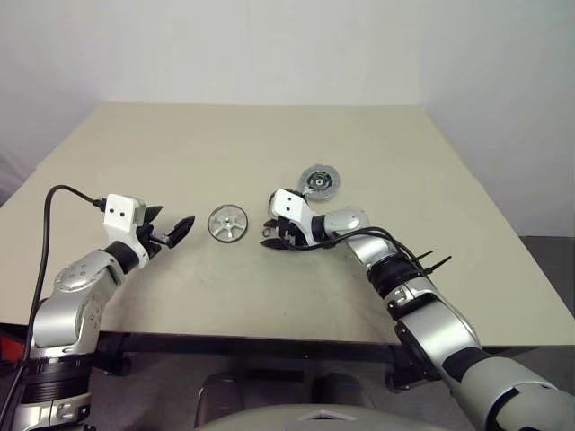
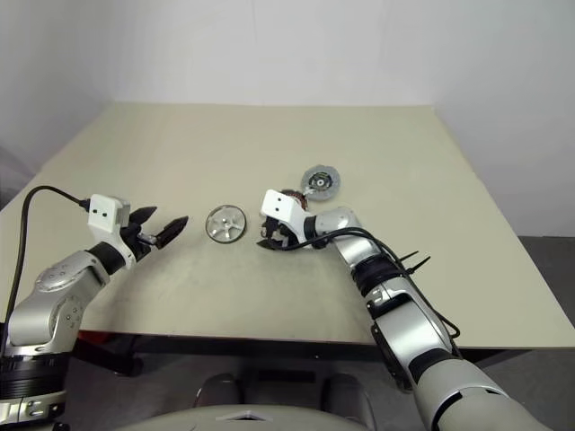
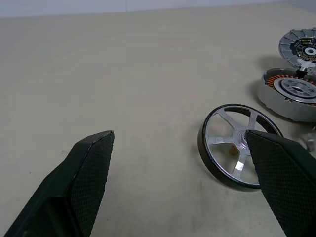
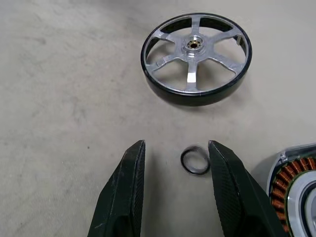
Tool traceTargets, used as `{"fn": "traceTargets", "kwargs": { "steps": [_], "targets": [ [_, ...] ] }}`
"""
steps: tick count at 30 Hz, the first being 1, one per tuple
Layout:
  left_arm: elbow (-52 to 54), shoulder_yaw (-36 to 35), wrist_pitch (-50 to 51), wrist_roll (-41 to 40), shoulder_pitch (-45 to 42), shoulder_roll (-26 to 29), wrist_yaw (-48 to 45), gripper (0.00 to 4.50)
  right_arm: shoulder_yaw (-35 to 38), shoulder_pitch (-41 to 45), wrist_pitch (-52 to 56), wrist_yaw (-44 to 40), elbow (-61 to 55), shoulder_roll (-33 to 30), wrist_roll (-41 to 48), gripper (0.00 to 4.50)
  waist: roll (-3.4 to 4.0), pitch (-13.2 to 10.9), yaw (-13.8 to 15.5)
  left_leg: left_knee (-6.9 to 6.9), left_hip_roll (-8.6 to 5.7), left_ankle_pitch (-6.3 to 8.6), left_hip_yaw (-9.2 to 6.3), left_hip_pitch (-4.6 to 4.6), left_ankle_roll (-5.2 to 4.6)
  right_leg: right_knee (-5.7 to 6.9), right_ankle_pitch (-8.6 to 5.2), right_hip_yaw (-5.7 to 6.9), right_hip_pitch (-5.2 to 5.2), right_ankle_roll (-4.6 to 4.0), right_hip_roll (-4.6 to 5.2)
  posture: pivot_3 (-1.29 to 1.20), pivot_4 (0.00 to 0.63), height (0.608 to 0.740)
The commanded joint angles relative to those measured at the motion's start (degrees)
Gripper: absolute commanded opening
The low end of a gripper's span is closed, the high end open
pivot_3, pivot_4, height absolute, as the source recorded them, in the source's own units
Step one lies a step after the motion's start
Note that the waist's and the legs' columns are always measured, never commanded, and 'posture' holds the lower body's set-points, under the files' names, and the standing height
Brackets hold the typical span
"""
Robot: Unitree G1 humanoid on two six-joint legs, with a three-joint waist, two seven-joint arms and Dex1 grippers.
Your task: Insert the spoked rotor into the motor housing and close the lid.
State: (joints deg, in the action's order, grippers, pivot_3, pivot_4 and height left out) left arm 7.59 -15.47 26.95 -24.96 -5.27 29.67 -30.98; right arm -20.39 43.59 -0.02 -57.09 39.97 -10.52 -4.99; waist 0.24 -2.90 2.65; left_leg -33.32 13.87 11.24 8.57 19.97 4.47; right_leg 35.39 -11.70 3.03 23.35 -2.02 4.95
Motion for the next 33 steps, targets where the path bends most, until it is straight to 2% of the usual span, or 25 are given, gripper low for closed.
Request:
{"fn": "traceTargets", "kwargs": {
  "steps": [1, 11, 33],
  "targets": [
    [0.8, -0.9, -0.7, 0.1, -0.9, 0.9, -0.2, 4.50, 1.3, 0.9, 0.3, 0.7, -2.5, 0.0, 0.7, 2.29, 0.00, 0.0, 0.0, 0.00, 0.00, 0.00, 0.00, 0.00, 0.00, 0.00, 0.00, 0.00, 0.00, 0.00, 0.00, 0.00, 0.000, 0.740],
    [0.6, -0.7, -0.7, 0.5, -1.2, 0.9, -0.2, 4.50, 1.1, 1.4, -0.1, 4.1, 1.2, 0.7, -0.4, 2.29, 0.00, 0.0, 0.0, 0.00, 0.00, 0.00, 0.00, 0.00, 0.00, 0.00, 0.00, 0.00, 0.00, 0.00, 0.00, 0.00, 0.000, 0.740],
    [1.7, -1.7, -0.4, 0.3, -0.1, 1.3, 0.3, 4.50, 0.5, 0.3, 2.0, 4.2, 4.1, 3.5, -0.6, 2.29, 0.01, 0.0, -0.1, 0.00, 0.00, 0.00, 0.00, -0.01, 0.00, 0.01, 0.00, 0.00, 0.00, 0.00, 0.00, 0.00, 0.000, 0.740]
  ]
}}
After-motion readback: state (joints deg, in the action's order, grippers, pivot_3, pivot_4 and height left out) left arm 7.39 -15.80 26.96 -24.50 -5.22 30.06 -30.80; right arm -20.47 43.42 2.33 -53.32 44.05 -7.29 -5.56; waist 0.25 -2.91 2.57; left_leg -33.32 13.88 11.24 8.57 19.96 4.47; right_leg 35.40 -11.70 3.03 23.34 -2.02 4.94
